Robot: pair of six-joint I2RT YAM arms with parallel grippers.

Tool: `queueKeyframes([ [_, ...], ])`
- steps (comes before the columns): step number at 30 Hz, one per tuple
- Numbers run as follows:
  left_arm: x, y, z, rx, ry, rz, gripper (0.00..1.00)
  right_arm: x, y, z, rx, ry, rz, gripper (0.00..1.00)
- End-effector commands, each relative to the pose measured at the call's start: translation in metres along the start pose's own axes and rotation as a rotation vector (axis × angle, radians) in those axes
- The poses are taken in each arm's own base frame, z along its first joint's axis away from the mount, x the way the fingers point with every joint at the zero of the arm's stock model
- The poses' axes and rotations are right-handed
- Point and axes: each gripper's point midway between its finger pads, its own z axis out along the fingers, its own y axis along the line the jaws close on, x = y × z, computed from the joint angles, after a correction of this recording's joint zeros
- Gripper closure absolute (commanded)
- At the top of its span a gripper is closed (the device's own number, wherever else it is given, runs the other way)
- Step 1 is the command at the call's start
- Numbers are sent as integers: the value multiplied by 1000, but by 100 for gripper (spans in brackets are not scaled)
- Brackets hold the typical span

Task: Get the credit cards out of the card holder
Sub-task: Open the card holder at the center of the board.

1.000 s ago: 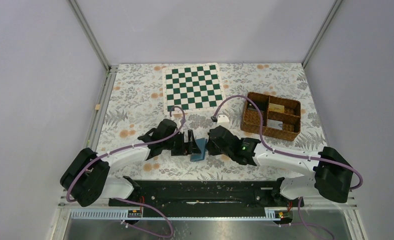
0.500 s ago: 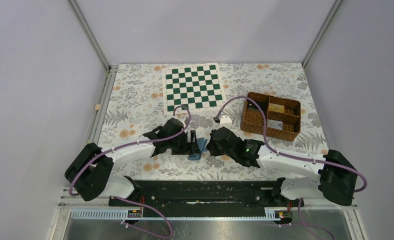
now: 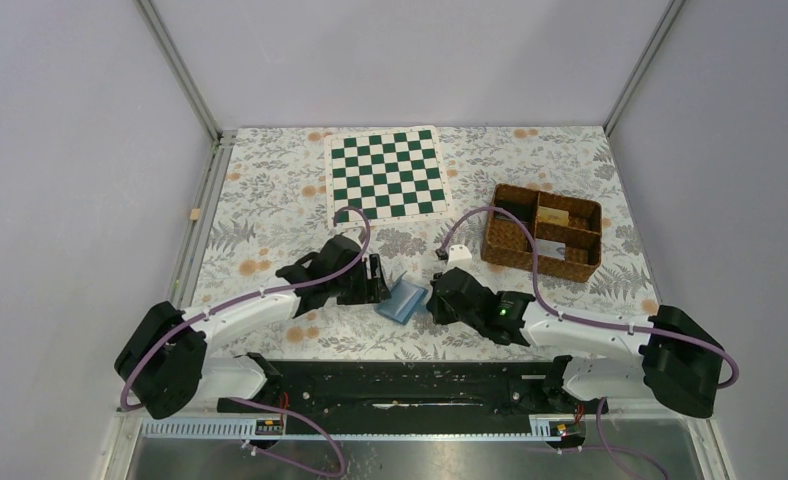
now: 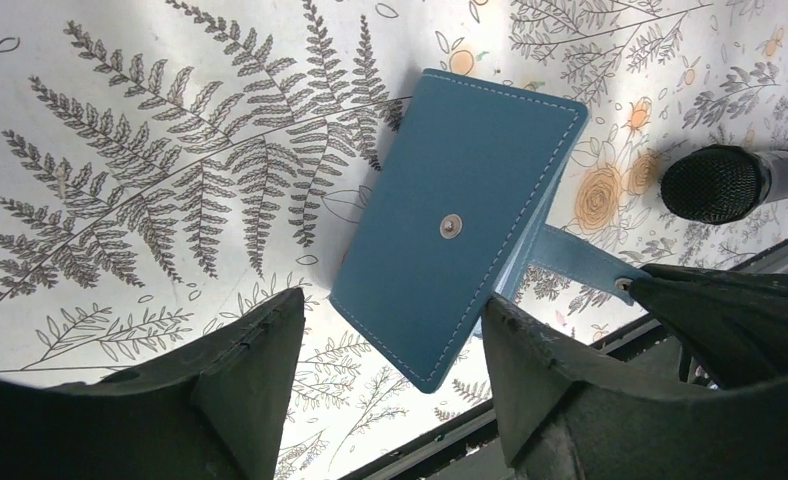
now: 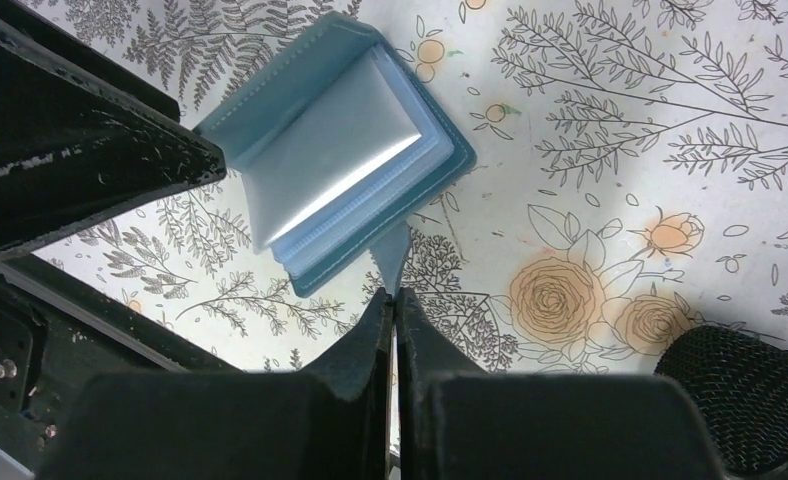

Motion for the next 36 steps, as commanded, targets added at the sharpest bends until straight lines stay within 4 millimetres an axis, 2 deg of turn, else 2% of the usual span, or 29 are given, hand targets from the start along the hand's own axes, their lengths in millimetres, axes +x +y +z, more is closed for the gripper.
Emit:
queueKeyframes([
  [1, -7, 9, 1, -66, -31, -1, 37, -13, -5, -3, -9, -63, -13, 100],
  [7, -20, 31, -7, -177, -106, -38, 50, -10, -12, -1, -41, -64, -22, 100],
  [12, -18, 61, -11, -251, -139, -109, 52, -7, -13, -1, -92, -70, -44, 100],
  [16, -14, 63, -13, -239, -130, -125, 49, -8, -10, 0, -117, -73, -84, 100],
  [21, -30, 60, -32, -265, -177, -105, 44, -16, -8, -5, -129, -95, -94, 100],
  [26, -49, 36, -56, -189, -235, -104, 44, -36, 4, -19, -160, -129, -109, 100],
  [30, -62, 22, -73, -110, -320, -105, 44, -43, 10, -23, -178, -142, -125, 100],
  [32, -64, -2, -79, 30, -332, -73, 46, -42, 11, -21, -177, -130, -130, 100],
  [34, -60, -46, -89, 260, -300, -9, 47, -42, 12, -20, -178, -124, -128, 100],
  [36, -53, -71, -93, 371, -264, 31, 47, -42, 14, -19, -185, -127, -121, 100],
])
